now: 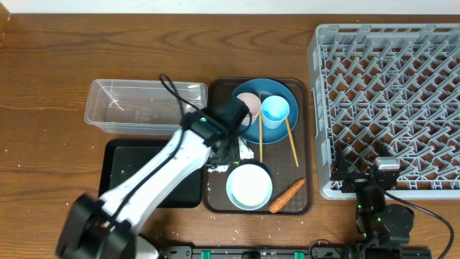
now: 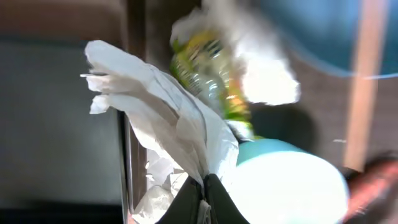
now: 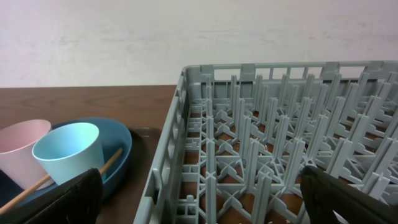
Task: Sort waste into correct bins and load items into the dishwasher rack
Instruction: 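Carry the tissue with the left gripper into the clear plastic bin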
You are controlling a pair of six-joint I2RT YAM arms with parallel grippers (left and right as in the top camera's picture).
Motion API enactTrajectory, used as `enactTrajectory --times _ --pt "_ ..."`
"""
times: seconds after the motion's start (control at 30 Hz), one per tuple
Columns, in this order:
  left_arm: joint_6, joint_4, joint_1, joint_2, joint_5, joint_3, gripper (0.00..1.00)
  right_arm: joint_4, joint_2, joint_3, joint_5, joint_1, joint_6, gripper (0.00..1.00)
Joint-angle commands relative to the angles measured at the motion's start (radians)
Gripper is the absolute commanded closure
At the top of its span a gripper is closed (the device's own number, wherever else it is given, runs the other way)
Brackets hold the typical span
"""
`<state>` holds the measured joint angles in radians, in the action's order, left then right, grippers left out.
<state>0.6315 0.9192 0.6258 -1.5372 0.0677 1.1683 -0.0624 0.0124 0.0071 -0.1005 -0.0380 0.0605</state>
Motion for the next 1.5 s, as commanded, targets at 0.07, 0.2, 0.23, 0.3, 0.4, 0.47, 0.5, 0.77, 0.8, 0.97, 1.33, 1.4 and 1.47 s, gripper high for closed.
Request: enactTrajectory --times 0.07,0.2,0.23,0.3,0.4,0.47,0.5,0.77,0.8,0.97,1.33,1.4,1.47 --pt "-0.037 0.023 -0.045 0.105 -0.039 0.055 0.94 -0.002 -0.005 -0.002 -0.001 -0.004 0.002 0.01" --pt "-0.039 0.007 -0.115 0.166 -0.158 0.059 0.94 -0.002 -0.005 -0.002 -0.001 -0.004 0.002 0.01" --pt "-0.039 -0.004 -0.137 0.174 -0.197 0.059 0.94 -0.002 -0.005 -0.002 -0.001 -0.004 0.002 0.01" --pt "-0.040 -0.035 -0.178 0.177 -0.259 0.059 0.94 -0.002 -0.005 -0.002 -0.001 -0.004 0.002 0.01" --pt "-0.040 -0.103 -0.241 0.158 -0.289 0.059 0.94 -0.002 -0.005 -0.002 -0.001 -0.004 0.002 0.01" --pt "-0.040 -0.144 -0.274 0.136 -0.289 0.059 0.94 -0.002 -0.005 -0.002 -0.001 -0.004 0.002 0.01" --pt "-0.040 -0.167 -0.292 0.121 -0.289 0.059 0.94 -0.002 -0.005 -0.002 -0.001 -0.004 0.002 0.01" --pt "-0.039 -0.278 -0.400 -0.035 -0.286 0.059 0.91 -0.002 -0.005 -0.002 -0.001 -0.004 0.002 0.01" --pt "-0.039 -0.279 -0.407 -0.054 -0.286 0.059 0.91 -0.002 -0.005 -0.002 -0.001 -0.004 0.002 0.01" --pt "-0.040 -0.278 -0.423 -0.102 -0.286 0.059 0.59 -0.002 -0.005 -0.002 -0.001 -0.004 0.002 0.01" --pt "-0.085 -0.161 -0.355 0.109 -0.190 0.089 0.33 -0.002 -0.005 -0.002 -0.001 -0.004 0.002 0.01" --pt "-0.084 -0.111 -0.323 0.150 -0.172 0.089 0.32 -0.002 -0.005 -0.002 -0.001 -0.004 0.002 0.01" --pt "-0.085 -0.058 -0.281 0.180 -0.138 0.089 0.33 -0.002 -0.005 -0.002 -0.001 -0.004 0.002 0.01"
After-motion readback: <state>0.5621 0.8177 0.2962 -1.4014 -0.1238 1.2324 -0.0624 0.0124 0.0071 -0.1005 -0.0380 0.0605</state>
